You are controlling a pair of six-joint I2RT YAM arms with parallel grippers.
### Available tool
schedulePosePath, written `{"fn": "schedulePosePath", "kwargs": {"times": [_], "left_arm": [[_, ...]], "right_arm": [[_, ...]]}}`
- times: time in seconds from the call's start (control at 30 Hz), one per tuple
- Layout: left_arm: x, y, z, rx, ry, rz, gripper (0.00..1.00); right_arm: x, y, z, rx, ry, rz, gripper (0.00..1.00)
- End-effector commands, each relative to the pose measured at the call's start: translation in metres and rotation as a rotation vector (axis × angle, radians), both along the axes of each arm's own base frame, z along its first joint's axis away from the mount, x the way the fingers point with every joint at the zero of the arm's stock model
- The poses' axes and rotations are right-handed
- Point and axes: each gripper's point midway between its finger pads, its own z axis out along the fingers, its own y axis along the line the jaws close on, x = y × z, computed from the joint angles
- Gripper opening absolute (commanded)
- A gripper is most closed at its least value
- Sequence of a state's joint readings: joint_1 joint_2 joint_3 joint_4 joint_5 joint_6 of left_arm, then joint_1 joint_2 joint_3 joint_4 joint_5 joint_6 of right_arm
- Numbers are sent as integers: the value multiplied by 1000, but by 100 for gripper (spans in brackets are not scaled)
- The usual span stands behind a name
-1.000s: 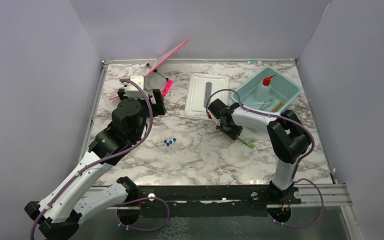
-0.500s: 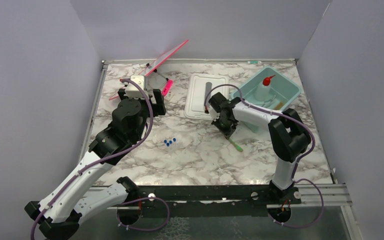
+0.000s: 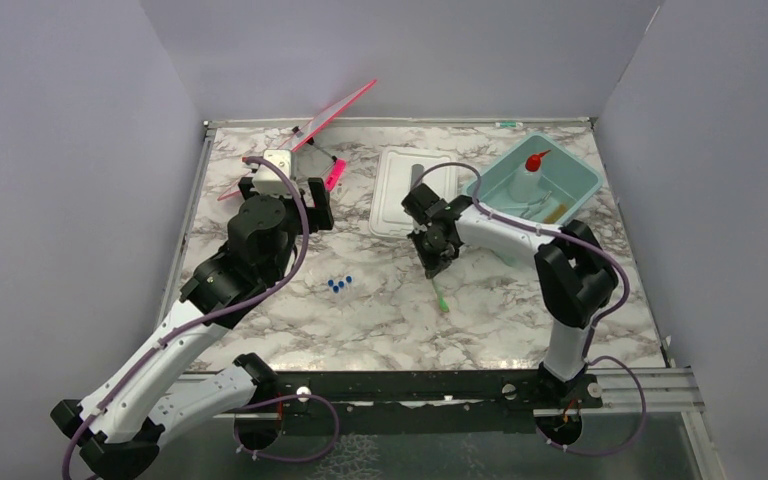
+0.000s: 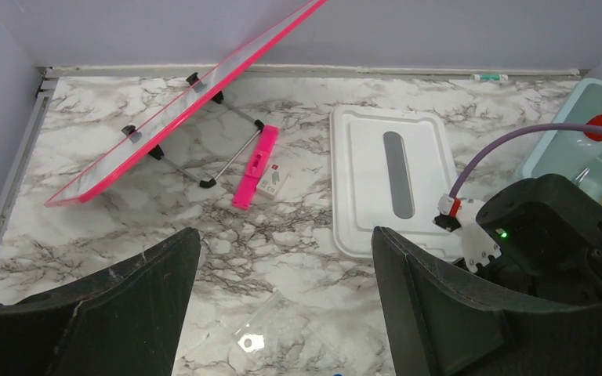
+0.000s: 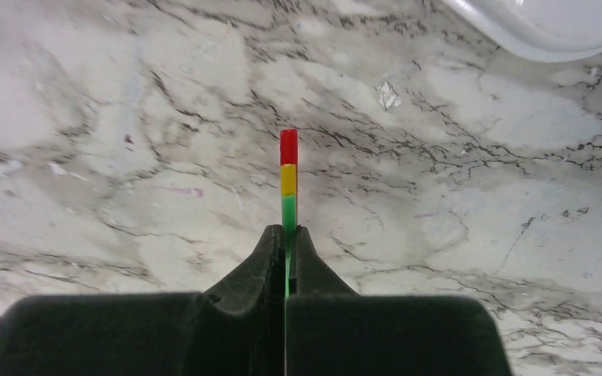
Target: Organize the chemistry lab equipment
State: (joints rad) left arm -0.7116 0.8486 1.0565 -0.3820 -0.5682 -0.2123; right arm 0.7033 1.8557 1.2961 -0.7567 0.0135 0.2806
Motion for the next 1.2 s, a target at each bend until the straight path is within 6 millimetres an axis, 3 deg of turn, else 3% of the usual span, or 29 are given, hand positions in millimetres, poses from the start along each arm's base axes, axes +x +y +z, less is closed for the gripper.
{"fn": "schedulePosePath", "kwargs": {"times": [0.0,0.13,0.27,0.37,0.53,0.67,0.8,0.93,1.17], "left_arm": [[0,-3,11,-31,-31,-14,83],[-1,-2,13,-39,-38,-12,83],[-3,-1,14,-41,-43,-18,83],[-4,-2,13,-43,-43,-24,83],[-5,-2,12,-53,-41,-30,83],[-5,-4,12,-58,-39,-36,83],[-4,-7,12,-60,-37,-42,83],[-4,-8,11,-65,-34,-45,83],[-6,-9,13,-86,-41,-56,83]], "right_arm": [[30,21,62,129,-161,-139,1],[52,22,125,219,-319,-217,1],[74,3,182,261,-445,-315,1],[94,-33,221,254,-547,-451,1],[112,-120,255,243,-656,-723,1],[114,-191,247,170,-660,-926,1],[116,-235,218,118,-617,-1032,1],[118,-253,185,110,-546,-1097,1],[128,-254,127,112,-446,-1128,8]]}}
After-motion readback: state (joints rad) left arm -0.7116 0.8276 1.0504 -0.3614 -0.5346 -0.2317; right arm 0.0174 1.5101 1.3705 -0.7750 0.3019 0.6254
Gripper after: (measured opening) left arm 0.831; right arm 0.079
